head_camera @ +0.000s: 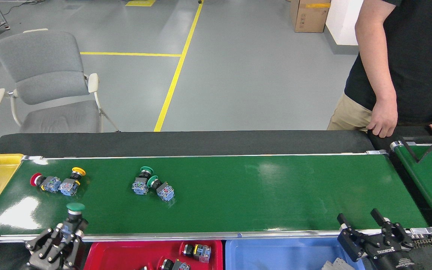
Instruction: Pick switch part from conveyor to tray
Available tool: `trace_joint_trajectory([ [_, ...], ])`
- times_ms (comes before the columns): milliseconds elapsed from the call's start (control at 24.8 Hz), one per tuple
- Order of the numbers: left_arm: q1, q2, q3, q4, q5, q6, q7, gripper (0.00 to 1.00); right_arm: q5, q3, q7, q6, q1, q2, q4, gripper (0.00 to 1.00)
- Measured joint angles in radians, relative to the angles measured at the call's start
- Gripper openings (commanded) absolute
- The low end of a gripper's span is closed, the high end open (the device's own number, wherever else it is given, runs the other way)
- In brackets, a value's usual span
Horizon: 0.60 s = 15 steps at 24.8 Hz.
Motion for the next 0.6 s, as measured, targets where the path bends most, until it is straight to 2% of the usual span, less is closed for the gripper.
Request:
trace_joint_trajectory([
  [121, 0.024, -0.034, 0.000, -0.035, 0.000, -0.005, -0.001, 1.00, 0.000, -0.008, 0.000, 0.018, 0.015, -0.008, -0.023, 0.98],
  [443, 0.012, -0.036, 0.062, -0.024, -0.012, -0.008, -0.001, 1.00, 0.000, -0.013, 0.001, 0.030, 0.021, -0.009, -0.029, 0.98],
  [604, 0.003, 0.016, 0.072, 0.004, -0.040, 0.144, -0.002, 1.00, 0.000, -0.013, 0.001, 0.021, 0.021, -0.009, -0.029, 0.99],
])
